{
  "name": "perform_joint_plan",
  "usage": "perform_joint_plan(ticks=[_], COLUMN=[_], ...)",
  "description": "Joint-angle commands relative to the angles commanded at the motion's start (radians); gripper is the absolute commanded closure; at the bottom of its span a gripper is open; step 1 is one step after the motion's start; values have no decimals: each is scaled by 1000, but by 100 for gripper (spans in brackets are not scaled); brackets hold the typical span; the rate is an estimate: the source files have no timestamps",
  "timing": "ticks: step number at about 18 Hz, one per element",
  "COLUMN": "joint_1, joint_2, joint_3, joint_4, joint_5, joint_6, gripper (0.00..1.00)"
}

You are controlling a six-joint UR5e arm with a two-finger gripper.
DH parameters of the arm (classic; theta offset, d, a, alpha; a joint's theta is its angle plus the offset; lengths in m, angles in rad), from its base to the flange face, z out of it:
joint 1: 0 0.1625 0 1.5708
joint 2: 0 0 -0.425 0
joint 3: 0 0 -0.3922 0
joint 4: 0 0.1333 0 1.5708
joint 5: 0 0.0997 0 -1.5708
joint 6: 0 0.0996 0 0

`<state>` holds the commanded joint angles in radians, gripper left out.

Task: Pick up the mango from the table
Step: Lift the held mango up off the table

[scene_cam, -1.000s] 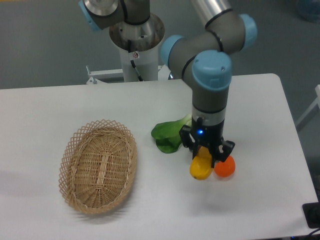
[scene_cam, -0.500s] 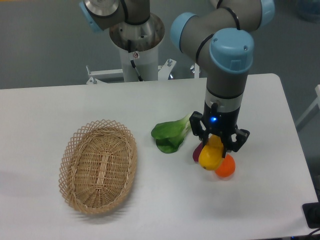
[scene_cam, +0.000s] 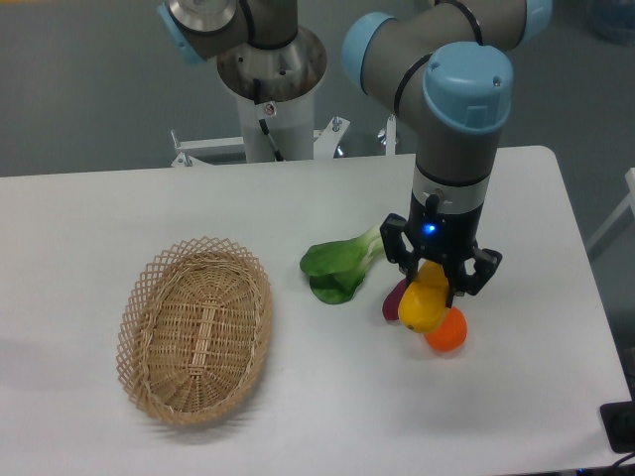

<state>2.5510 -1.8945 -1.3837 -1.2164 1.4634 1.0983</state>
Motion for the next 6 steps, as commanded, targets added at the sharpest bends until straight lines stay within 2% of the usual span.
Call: perform_joint_plan(ticks=[6], joint_1=[3], joint_2=[12], joint_3=[0], joint_4=[-2], joint_5=[0], joint_6=[2], gripper=[48])
